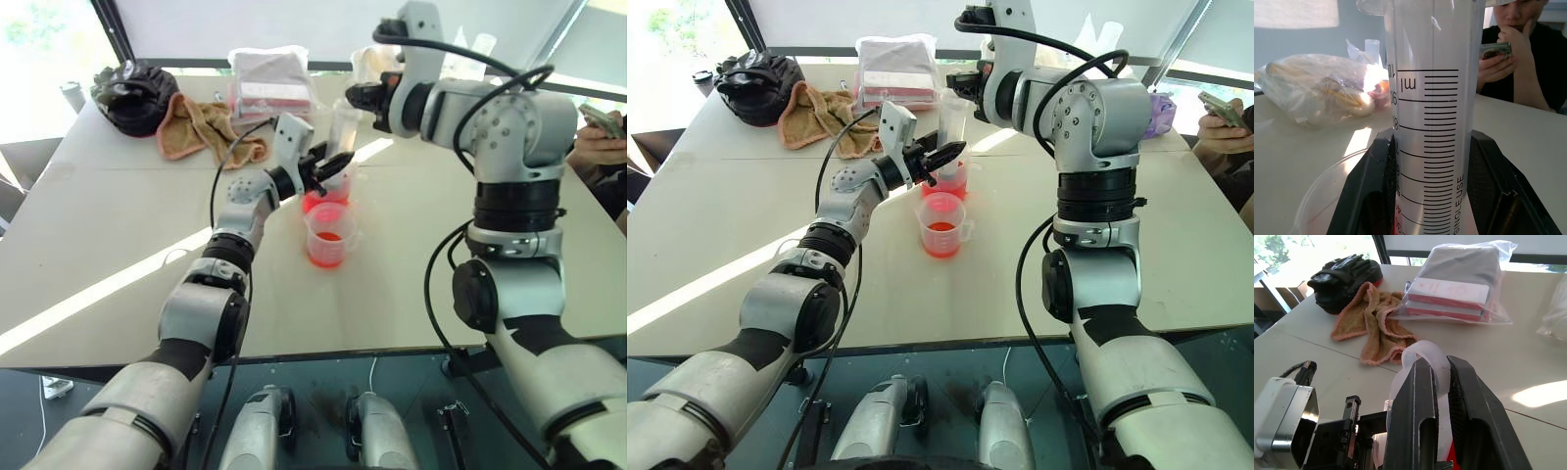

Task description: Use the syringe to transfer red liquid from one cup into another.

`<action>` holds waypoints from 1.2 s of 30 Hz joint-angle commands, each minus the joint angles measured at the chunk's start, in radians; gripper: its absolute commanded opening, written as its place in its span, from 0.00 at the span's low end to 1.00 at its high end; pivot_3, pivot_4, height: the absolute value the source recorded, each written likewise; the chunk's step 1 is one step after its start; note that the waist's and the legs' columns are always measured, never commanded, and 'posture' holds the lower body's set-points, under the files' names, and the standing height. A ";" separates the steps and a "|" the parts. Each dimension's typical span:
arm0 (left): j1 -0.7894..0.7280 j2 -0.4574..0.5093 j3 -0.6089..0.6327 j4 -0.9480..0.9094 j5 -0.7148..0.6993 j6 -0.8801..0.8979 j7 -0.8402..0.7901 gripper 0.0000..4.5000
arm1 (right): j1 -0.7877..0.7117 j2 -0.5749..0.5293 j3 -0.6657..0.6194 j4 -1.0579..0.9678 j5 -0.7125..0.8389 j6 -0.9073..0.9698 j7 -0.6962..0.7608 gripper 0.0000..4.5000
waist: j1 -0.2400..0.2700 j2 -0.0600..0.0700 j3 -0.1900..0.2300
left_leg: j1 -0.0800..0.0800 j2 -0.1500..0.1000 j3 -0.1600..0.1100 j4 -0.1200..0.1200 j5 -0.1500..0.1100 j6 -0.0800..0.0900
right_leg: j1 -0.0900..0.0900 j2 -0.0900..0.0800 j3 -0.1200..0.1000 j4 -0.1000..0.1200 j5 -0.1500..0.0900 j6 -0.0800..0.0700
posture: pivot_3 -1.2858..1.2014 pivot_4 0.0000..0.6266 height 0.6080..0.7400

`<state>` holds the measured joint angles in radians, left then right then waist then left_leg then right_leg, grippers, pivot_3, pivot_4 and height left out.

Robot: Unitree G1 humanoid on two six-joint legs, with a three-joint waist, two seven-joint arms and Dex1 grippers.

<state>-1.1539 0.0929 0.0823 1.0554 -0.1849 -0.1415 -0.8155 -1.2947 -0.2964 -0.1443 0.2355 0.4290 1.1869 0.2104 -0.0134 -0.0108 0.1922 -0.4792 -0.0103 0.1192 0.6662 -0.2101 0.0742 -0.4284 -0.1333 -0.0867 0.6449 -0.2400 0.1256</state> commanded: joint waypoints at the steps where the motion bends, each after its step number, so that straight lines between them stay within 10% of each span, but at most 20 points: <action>1: -0.005 -0.007 -0.022 -0.002 0.023 0.020 -0.005 0.30 | -0.037 -0.008 -0.020 -0.062 0.017 -0.019 0.021 0.01 | 0.000 0.000 0.000 | 0.000 0.000 0.000 0.000 0.000 0.000 | 0.000 0.000 0.000 0.000 0.000 0.000 | 0.52 0.24 1.00; 36: 0.098 0.003 -0.067 -0.109 0.046 0.117 -0.031 0.30 | -0.190 -0.061 -0.104 0.028 0.019 -0.135 0.039 0.01 | -0.002 0.000 0.000 | 0.000 0.000 0.000 -0.001 0.000 0.000 | -0.001 0.000 0.000 0.000 0.000 0.000 | 0.52 0.24 1.00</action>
<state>-1.0957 0.1060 0.0716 0.9185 -0.1831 -0.0519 -0.8245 -1.3628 -0.3144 -0.1738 0.3380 0.4370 1.1711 0.2521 -0.0154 -0.0107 0.1923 -0.4792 -0.0102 0.1195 0.6654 -0.2103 0.0738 -0.4291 -0.1337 -0.0866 0.6447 -0.2400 0.1255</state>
